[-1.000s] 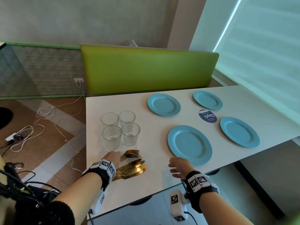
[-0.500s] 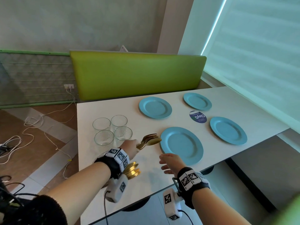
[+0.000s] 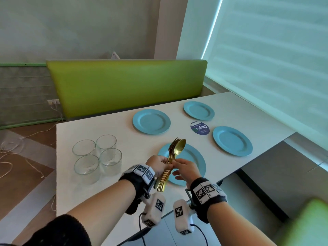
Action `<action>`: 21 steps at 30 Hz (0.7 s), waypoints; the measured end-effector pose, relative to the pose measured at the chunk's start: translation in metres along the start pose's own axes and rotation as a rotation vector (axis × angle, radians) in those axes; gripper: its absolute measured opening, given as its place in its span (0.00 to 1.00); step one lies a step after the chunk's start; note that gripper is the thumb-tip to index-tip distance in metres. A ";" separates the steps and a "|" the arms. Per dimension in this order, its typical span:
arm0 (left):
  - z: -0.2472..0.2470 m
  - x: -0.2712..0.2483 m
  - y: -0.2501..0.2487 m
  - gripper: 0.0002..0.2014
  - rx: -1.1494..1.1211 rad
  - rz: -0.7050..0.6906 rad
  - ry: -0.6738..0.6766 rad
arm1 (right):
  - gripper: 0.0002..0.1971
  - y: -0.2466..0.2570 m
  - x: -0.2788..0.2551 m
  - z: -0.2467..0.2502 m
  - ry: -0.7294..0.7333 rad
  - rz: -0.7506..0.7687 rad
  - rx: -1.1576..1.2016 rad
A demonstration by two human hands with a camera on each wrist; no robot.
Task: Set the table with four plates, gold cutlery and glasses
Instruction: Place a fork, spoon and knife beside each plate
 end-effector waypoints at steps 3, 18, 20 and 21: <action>-0.015 0.018 -0.009 0.11 -0.027 0.020 -0.018 | 0.05 0.000 0.024 0.016 -0.011 -0.008 0.018; -0.050 0.119 -0.052 0.09 -0.060 0.199 -0.212 | 0.12 -0.013 0.185 0.157 -0.049 -0.157 -0.499; -0.050 0.125 -0.051 0.08 -0.082 0.219 -0.247 | 0.11 -0.018 0.198 0.161 -0.014 -0.169 -0.620; -0.050 0.128 -0.050 0.07 -0.083 0.226 -0.263 | 0.10 -0.019 0.203 0.161 0.014 -0.176 -0.655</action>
Point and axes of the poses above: each hand's wrist, its own x-axis towards the middle knuckle, its own z-axis out of the back of the hand, y = z × x, the point moved 2 cm from there along x, towards the middle knuckle, and after that the axes turned 3 degrees about -y, right-handed, at the moved point
